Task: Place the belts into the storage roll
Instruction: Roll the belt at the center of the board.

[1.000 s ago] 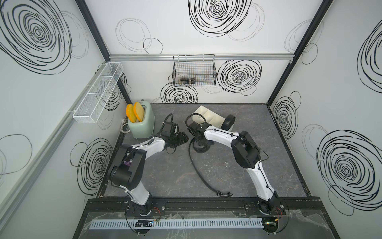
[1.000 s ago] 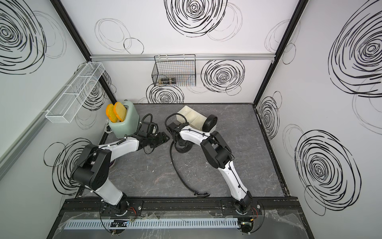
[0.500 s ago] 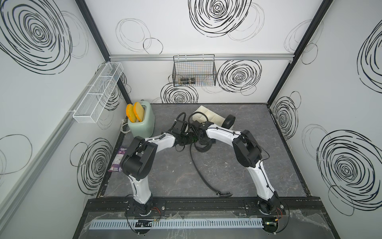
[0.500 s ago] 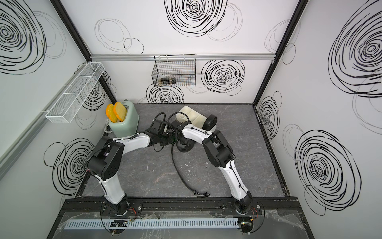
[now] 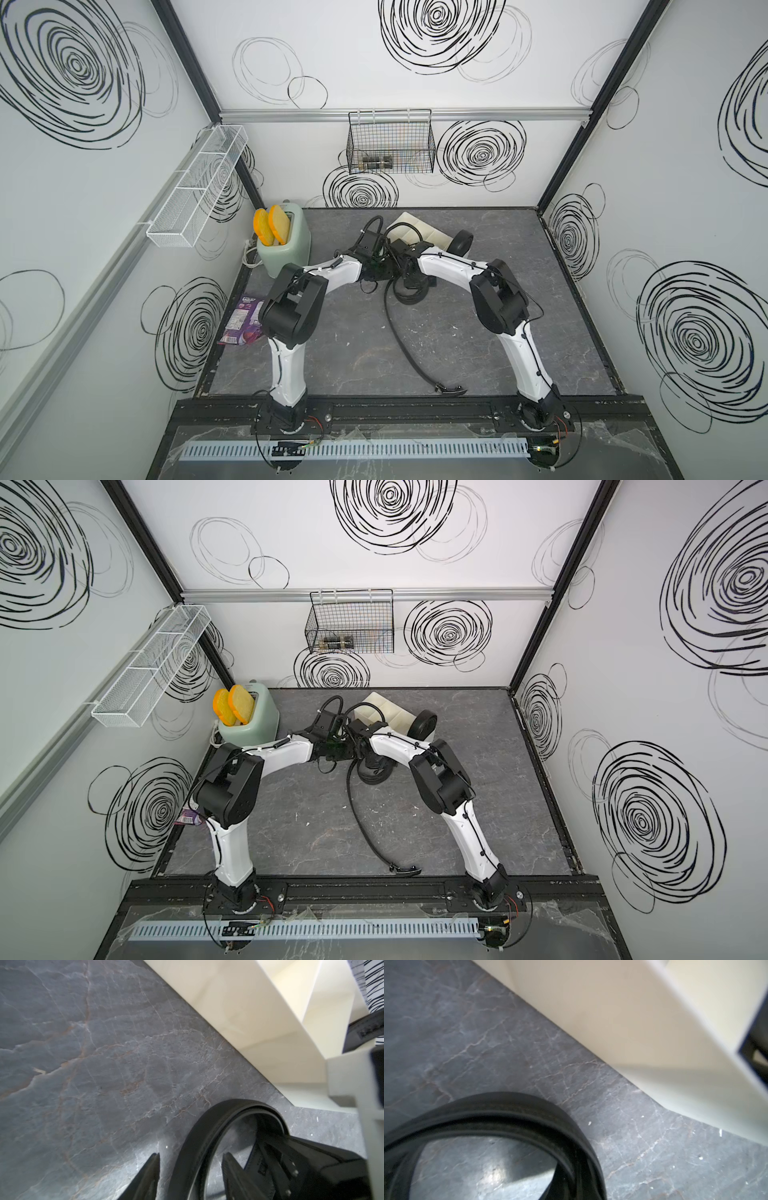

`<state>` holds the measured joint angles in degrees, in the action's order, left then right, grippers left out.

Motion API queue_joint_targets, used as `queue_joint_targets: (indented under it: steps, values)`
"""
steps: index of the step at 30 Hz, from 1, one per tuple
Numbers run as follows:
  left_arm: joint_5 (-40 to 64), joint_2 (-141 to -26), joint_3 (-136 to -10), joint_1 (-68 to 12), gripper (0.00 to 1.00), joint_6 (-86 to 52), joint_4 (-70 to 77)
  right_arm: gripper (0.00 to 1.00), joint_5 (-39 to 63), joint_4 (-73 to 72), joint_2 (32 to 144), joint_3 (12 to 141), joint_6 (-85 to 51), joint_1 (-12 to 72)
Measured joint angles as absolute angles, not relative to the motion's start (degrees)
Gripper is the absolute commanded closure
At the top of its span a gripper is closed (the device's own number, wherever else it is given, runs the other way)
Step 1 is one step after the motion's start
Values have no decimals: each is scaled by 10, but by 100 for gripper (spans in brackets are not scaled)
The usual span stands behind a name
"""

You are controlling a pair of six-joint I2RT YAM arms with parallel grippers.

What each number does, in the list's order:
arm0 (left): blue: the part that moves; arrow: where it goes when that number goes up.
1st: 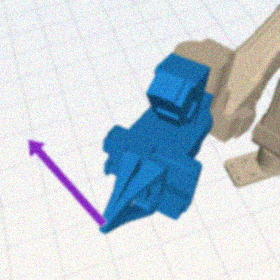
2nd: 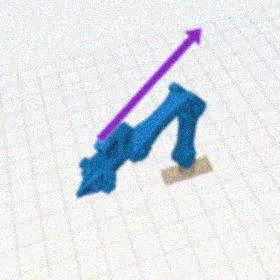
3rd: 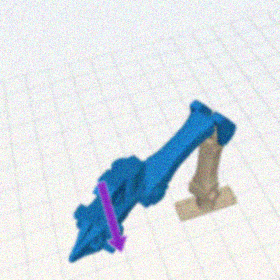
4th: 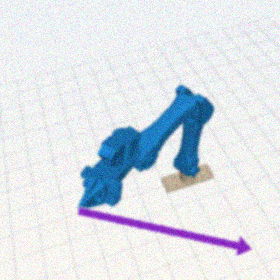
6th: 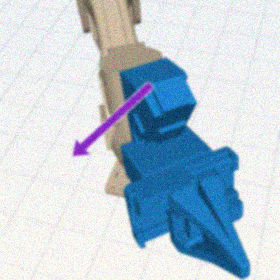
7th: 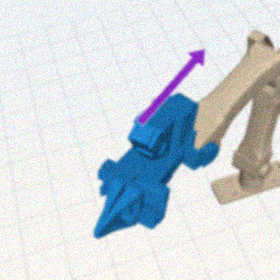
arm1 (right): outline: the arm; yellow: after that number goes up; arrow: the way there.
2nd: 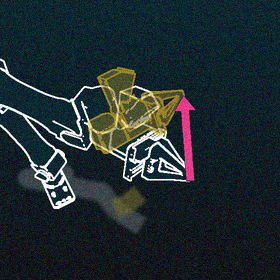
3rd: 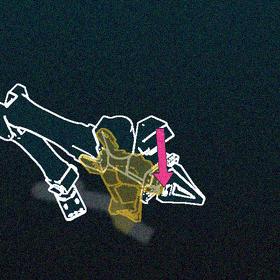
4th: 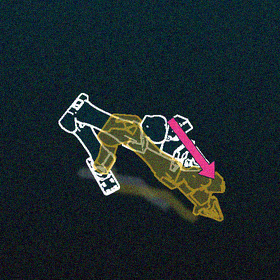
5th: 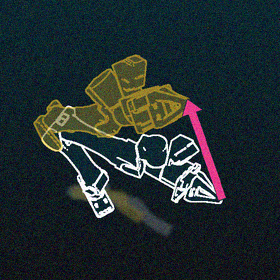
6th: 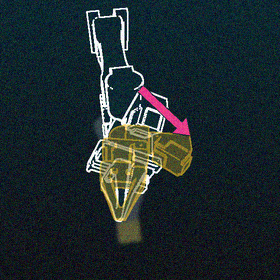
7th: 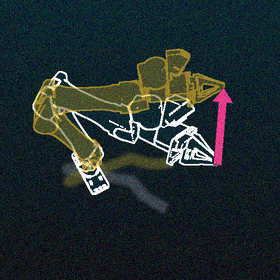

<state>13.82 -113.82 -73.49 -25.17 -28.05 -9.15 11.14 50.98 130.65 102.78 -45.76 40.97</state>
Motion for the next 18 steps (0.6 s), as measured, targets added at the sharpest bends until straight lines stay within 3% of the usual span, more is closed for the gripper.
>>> queue_joint_targets:
  steps: [12, 13, 15, 18]
  values:
    - [138, -1150, -739, -253, 55, -263, -90, 100, 120, 510, 1305, 1026, -458, 406]
    - [139, -1150, -739, -253, 54, -263, -89, 100, 123, 508, 1303, 1025, -458, 406]
    - [143, -1150, -734, -255, 42, -261, -81, 100, 129, 500, 1299, 1017, -458, 406]
    - [166, -1147, -705, -255, 39, -268, -57, 100, 140, 473, 1284, 994, -458, 403]
